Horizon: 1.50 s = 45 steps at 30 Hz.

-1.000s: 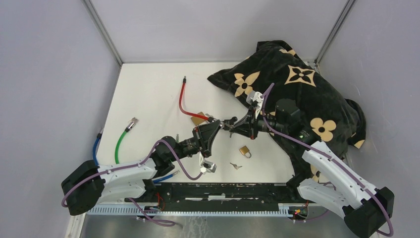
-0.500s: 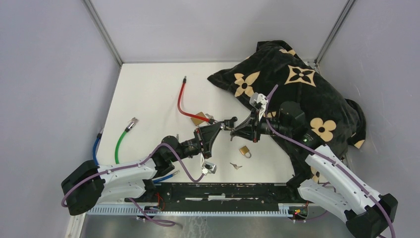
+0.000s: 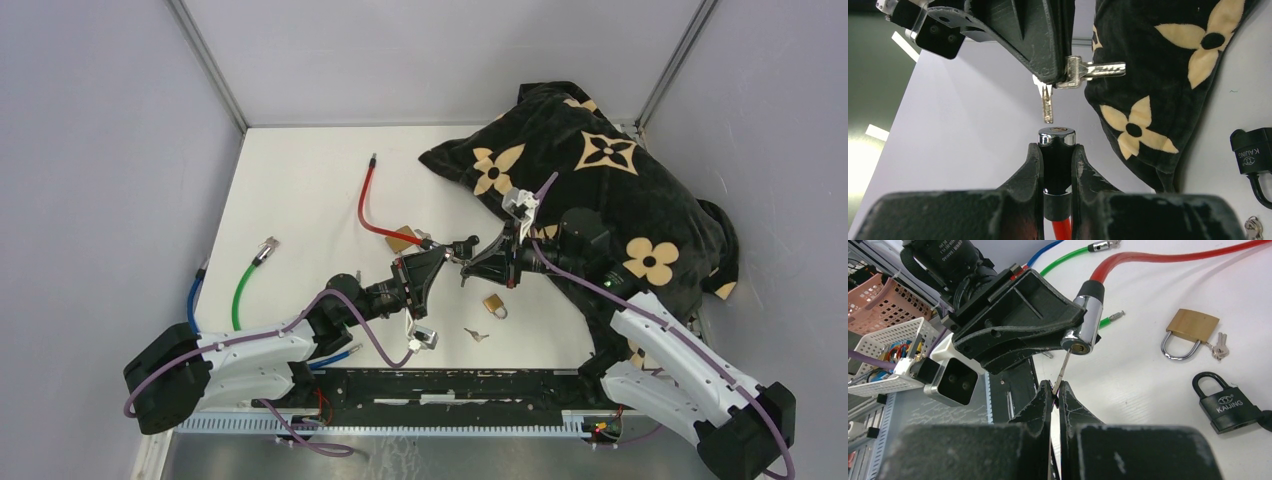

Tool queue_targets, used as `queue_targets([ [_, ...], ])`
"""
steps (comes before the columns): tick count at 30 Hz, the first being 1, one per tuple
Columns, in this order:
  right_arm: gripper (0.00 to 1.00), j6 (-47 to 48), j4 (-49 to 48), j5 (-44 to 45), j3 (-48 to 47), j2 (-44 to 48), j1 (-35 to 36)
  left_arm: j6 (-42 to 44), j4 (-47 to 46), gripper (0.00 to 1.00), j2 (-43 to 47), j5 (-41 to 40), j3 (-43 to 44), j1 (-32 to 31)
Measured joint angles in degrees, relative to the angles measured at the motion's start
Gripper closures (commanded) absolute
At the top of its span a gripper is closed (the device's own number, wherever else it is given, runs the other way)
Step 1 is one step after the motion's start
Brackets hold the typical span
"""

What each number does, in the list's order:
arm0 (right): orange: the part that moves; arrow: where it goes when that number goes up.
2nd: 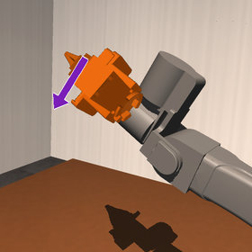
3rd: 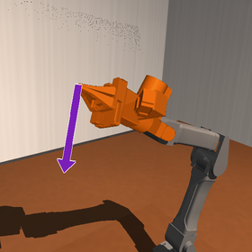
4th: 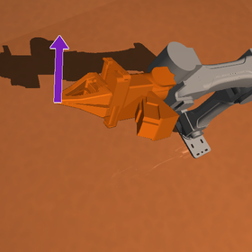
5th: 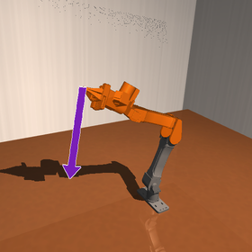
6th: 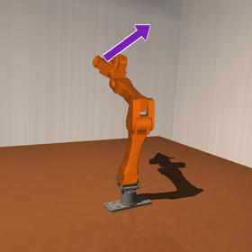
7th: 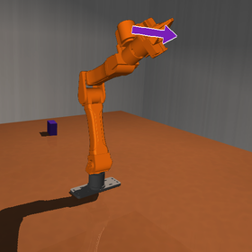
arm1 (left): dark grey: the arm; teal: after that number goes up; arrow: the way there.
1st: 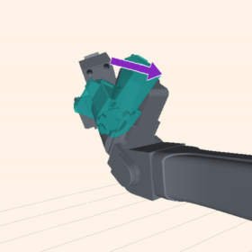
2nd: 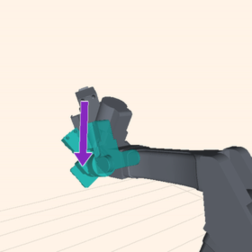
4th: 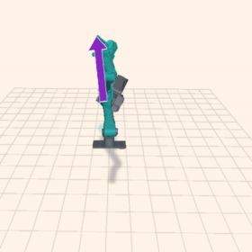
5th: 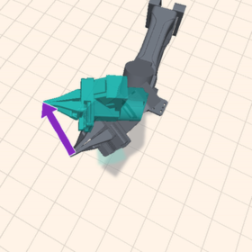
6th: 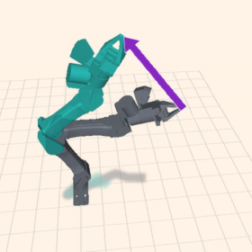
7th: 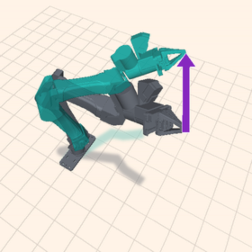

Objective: Lock with the key
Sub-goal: Insert the key into the lock.

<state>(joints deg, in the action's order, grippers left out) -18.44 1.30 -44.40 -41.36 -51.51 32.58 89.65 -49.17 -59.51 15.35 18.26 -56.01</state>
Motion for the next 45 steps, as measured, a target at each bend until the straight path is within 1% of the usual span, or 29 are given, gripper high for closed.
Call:
queue_targets([
  [7,1.0,-1.31,-3.23,-0.39,0.04,-0.31,0.0,0.0,-0.02,0.98,-0.02,0.02,0.0,0.0],
  [19,1.0,-0.17,0.7,1.38,0.04,-0.37,-0.02,0.02,-0.02,0.98,-0.02,-0.02,0.0,0.0],
  [34,1.0,-2.78,-2.8,0.92,0.26,-0.92,-0.04,0.02,-0.04,0.98,-0.02,-0.11,0.02,0.0],
  [45,1.0,-1.66,-0.76,2.03,0.28,-0.96,-0.07,0.02,-0.04,0.98,-0.02,-0.07,0.02,0.0],
])
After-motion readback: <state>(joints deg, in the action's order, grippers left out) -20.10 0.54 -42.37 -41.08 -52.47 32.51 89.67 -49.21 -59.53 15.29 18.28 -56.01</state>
